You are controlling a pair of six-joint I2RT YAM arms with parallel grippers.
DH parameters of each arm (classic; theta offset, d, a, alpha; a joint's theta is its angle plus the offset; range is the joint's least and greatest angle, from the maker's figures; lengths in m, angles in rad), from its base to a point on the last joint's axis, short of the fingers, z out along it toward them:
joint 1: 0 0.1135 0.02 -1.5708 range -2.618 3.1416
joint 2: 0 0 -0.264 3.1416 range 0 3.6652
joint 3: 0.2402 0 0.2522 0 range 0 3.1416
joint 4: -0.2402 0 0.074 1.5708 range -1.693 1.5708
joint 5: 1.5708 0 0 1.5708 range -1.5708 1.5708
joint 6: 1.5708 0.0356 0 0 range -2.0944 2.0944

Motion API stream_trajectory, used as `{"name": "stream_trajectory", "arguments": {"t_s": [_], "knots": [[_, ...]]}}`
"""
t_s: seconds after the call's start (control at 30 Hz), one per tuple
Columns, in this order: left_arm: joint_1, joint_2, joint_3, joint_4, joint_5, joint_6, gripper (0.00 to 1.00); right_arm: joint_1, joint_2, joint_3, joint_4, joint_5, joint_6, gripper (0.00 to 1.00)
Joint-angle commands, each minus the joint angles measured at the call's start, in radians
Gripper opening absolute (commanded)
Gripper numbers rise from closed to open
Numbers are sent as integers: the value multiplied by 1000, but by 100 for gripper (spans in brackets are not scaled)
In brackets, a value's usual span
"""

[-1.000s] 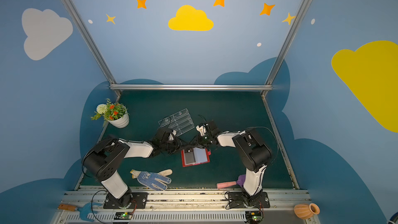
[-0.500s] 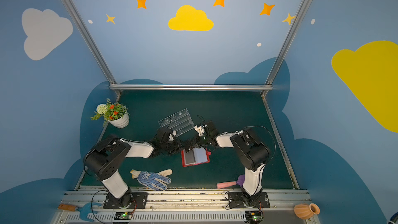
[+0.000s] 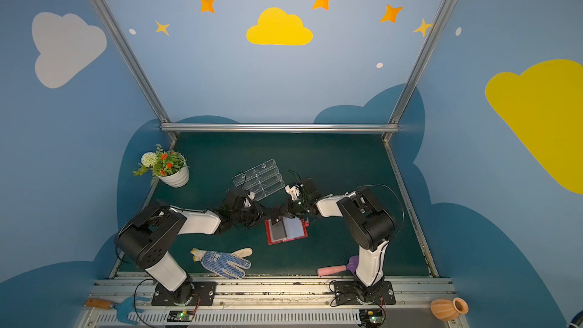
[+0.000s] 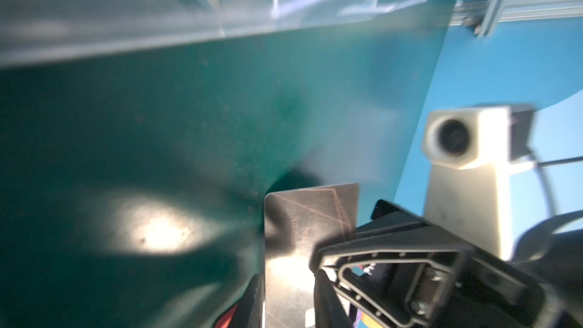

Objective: Take the credit cards out of the card holder
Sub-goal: Pick up the credit card from the card holder.

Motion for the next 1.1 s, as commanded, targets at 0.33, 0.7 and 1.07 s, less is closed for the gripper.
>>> {"name": "stream_trajectory", "arguments": {"t_s": [0.33, 0.7, 1.07], "knots": [[36, -123, -59, 89, -34, -100, 37, -24, -90, -52, 74, -10, 80, 0], [48, -142, -93, 143, -22, -138, 48, -36, -115, -75, 91, -15, 89, 0], [56, -200, -91, 84, -20, -120, 61, -40, -158, -86, 74, -22, 85, 0]]}}
